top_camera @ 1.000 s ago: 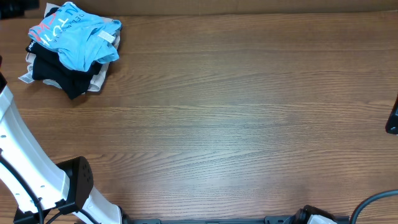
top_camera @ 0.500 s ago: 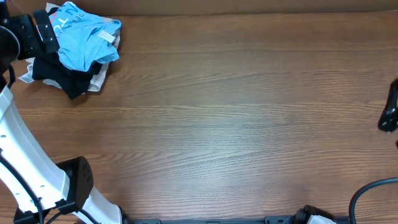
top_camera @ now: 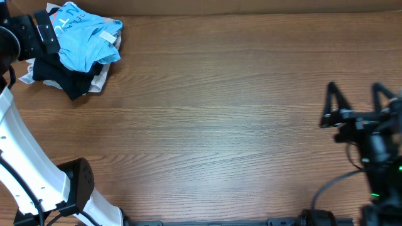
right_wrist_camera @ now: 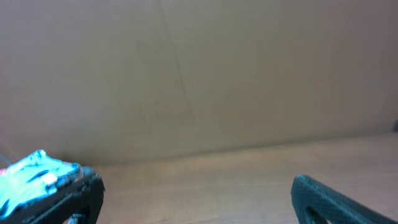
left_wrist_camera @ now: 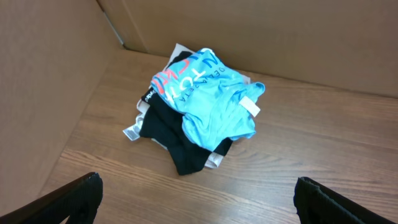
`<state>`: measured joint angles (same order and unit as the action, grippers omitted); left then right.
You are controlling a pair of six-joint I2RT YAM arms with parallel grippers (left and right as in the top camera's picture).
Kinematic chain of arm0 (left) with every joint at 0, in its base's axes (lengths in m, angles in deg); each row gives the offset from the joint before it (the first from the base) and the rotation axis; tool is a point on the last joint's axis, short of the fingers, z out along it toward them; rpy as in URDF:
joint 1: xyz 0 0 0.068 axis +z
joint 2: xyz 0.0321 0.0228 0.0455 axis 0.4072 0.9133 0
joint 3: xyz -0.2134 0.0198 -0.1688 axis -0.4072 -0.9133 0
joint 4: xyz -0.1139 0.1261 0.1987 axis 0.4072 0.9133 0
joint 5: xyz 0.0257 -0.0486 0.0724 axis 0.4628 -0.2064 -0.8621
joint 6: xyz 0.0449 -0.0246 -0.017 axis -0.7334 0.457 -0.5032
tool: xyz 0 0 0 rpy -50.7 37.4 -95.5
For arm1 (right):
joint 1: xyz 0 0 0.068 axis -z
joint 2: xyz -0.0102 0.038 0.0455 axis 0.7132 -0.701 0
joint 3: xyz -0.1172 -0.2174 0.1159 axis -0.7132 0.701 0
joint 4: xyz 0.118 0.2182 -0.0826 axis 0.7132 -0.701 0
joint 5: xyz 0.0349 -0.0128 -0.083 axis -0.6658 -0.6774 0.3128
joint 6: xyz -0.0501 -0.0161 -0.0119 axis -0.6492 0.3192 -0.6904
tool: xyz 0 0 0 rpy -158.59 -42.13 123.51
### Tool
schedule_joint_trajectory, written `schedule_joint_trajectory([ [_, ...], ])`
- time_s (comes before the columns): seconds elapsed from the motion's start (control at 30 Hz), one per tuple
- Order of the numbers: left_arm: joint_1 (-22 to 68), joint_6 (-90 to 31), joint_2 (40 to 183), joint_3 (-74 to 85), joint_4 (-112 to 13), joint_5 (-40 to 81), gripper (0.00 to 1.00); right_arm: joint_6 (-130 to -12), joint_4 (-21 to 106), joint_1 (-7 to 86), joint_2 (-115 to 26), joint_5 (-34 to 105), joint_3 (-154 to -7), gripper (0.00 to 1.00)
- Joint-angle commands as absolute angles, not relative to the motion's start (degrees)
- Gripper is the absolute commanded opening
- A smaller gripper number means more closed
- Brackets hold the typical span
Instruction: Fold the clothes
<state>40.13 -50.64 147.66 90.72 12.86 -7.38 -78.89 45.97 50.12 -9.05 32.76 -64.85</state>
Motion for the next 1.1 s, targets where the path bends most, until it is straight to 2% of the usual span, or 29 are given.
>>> schedule_joint_trajectory([
  [0.0, 39.58, -50.64, 147.75, 90.57, 12.95, -6.83, 1.0, -78.89, 56.57, 48.63, -3.43, 31.01, -50.47, 1.0],
  [0.2, 39.6, -50.64, 147.75, 90.57, 12.95, -6.85, 1.0, -78.91, 73.95, 46.18, 6.75, 30.49, -26.58, 1.0],
  [0.37, 39.58, -50.64, 147.75, 90.57, 12.95, -6.83, 1.0, -78.91, 76.2, 42.93, 14.8, 33.77, -15.45, 1.0],
  [0.73, 39.6, -50.64, 147.75, 90.57, 12.95, -6.85, 1.0, -78.91, 76.22, 40.22, 20.11, 38.64, -7.41, 1.0],
  [1.07, 39.6, -50.64, 147.75, 90.57, 12.95, -6.83, 1.0, -78.89, 71.24, 40.26, 25.22, 38.12, -7.28, 1.0],
])
